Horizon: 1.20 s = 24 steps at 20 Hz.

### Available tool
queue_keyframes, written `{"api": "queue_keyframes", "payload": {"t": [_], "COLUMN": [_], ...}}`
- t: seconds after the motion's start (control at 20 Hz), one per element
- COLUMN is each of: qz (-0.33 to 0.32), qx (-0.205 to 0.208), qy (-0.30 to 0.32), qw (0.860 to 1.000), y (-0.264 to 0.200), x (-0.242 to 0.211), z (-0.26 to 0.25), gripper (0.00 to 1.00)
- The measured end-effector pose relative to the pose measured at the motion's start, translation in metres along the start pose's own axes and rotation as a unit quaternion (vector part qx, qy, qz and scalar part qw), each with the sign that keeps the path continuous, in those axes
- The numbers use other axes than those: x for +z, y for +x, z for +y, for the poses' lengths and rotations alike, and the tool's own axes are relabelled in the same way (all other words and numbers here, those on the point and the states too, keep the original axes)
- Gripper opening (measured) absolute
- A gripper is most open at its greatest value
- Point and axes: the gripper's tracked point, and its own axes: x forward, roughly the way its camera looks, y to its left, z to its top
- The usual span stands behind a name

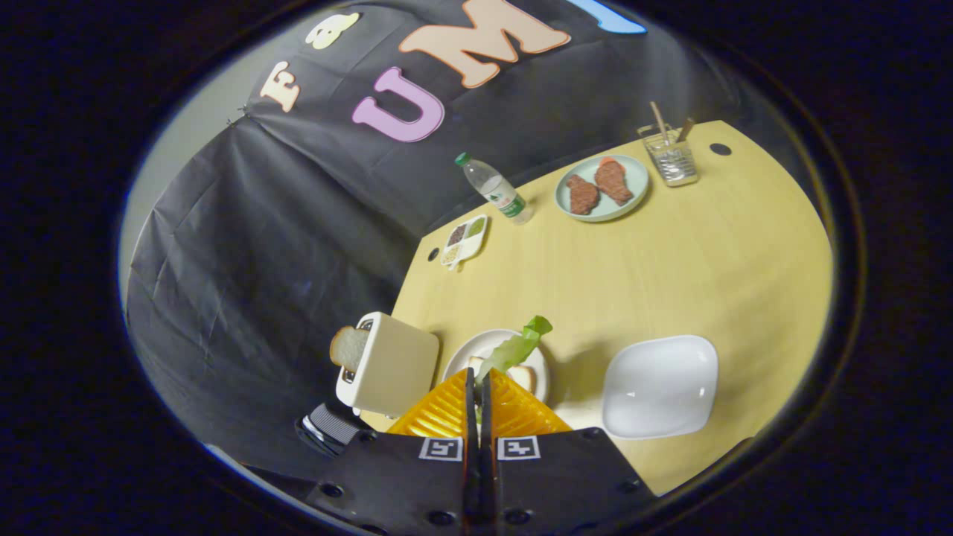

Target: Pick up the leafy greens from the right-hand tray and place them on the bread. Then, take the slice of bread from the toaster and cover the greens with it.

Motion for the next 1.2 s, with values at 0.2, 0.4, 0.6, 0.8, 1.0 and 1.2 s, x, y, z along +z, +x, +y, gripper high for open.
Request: {"api": "queue_keyframes", "payload": {"t": [0.2, 0.4, 0.6, 0.8, 1.0, 1.2], "qz": [0.018, 0.047, 0.077, 0.118, 0.137, 0.159], "qx": [0.023, 0.03, -0.003, -0.083, -0.123, -0.163], "qy": [0.015, 0.012, 0.008, -0.007, -0.008, -0.03], "qw": [0.999, 0.998, 0.997, 0.99, 0.983, 0.973], "y": [0.039, 0.068, 0.095, 0.108, 0.114, 0.117], "x": [-0.02, -0.042, -0.06, -0.084, -0.092, -0.104], "z": [0.043, 0.066, 0.053, 0.001, -0.026, -0.049], "gripper": [0.03, 0.03, 0.03, 0.03, 0.03, 0.05]}}
